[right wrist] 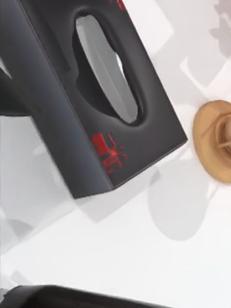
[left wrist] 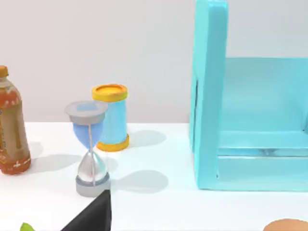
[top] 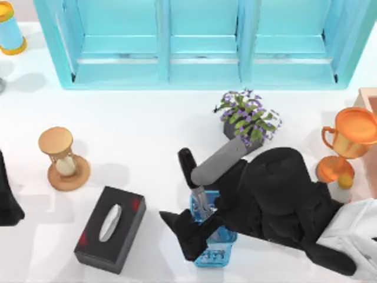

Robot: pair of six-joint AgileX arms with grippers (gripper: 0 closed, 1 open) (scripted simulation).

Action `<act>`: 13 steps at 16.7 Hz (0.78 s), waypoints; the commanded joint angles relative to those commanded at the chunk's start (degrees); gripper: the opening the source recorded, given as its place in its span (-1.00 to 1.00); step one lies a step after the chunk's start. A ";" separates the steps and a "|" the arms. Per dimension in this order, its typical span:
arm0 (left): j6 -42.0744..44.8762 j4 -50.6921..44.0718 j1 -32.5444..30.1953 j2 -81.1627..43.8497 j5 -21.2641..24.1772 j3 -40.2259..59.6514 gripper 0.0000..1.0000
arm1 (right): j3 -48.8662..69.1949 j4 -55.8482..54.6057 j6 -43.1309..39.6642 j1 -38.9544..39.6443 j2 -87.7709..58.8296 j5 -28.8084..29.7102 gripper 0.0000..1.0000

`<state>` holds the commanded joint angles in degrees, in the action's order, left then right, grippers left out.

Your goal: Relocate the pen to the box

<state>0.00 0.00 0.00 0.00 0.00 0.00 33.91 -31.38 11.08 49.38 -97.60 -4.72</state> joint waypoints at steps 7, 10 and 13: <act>0.00 0.00 0.00 0.00 0.00 0.00 1.00 | 0.00 0.00 0.00 0.00 0.00 0.00 -1.00; 0.00 0.00 0.00 0.00 0.00 0.00 1.00 | 1.45 0.61 -0.43 -0.68 1.31 -0.04 -1.00; 0.00 0.00 0.00 0.00 0.00 0.00 1.00 | 2.95 6.08 -2.59 -3.86 5.06 -2.98 -1.00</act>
<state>0.00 0.00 0.00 0.00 0.00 0.00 36.86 -25.30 8.49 45.52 -92.53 -7.71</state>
